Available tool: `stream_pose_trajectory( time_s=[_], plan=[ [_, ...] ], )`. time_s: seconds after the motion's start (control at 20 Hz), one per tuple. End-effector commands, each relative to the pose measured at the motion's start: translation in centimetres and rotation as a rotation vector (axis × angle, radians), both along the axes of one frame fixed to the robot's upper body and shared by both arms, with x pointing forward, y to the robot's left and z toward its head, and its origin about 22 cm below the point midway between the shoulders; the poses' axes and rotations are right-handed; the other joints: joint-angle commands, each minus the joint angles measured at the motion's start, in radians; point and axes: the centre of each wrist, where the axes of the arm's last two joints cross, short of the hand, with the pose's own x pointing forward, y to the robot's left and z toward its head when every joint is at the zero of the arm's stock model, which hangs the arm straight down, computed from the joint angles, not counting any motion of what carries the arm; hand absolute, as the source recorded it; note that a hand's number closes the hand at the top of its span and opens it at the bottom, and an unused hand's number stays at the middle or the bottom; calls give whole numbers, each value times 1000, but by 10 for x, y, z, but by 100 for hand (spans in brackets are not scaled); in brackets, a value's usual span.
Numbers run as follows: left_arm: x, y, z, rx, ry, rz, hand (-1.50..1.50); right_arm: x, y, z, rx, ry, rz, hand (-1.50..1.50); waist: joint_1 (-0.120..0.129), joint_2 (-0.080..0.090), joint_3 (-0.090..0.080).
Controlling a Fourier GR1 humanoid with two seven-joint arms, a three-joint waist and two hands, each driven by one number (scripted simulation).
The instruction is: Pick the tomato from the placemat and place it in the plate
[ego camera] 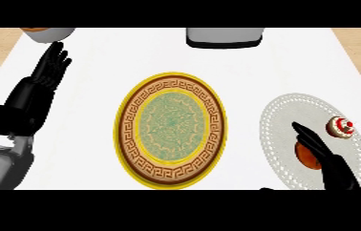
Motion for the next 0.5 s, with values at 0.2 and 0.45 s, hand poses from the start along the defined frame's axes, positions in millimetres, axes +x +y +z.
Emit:
stream_pose_trajectory(
  time_s=[0.2, 0.45],
  plan=[
    [3, 1, 4, 5, -10, 16, 0, -30, -48, 52, -428, 203, -191, -150, -25, -2, -7],
    [-3, -2, 1, 19, -5, 6, 0, -36, -53, 84, -678, 417, -292, -150, -6, -1, -8]
  ],
)
